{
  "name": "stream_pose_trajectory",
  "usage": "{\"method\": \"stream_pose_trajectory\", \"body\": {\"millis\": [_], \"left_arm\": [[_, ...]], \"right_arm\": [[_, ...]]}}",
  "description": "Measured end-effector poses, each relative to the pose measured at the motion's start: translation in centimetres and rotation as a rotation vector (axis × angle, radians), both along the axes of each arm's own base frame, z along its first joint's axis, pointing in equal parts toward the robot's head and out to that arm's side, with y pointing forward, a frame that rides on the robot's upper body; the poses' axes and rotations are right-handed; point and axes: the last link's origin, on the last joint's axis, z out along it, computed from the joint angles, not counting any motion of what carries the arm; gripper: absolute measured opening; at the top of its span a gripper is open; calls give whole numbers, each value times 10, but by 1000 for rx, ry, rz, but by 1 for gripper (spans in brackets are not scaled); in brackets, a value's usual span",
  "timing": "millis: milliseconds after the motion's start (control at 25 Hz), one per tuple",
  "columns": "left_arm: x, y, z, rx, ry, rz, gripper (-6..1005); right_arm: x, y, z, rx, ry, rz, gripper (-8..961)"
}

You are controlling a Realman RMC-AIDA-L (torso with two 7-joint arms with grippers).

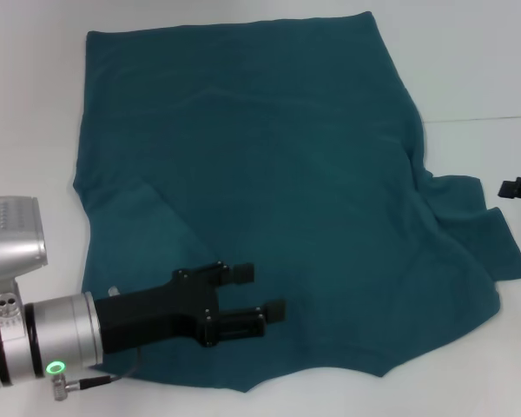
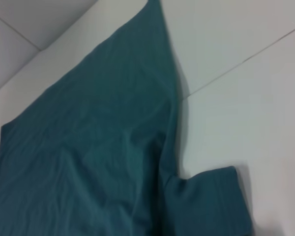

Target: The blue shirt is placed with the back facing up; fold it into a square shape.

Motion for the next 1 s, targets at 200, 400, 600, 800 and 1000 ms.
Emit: {"method": "stream_pose_trajectory", "body": {"millis": [200,400,600,800,1000], "left_arm": [[0,0,-1,1,0,2,875],[-1,0,0,5,0,5,875],[-1,1,0,11,4,10,875],[-1,2,0,12,2,10,876],[0,3,0,12,4,6,876]], "right_arm": [[1,8,-14,10,-18,-10,811],[1,12,-18,21,-31,-15,809],[0,13,-24,22,-39,-15,808],[1,14,-36,18,-39,-23,806],[-1,15,-42,27,-38,-19,805]]}}
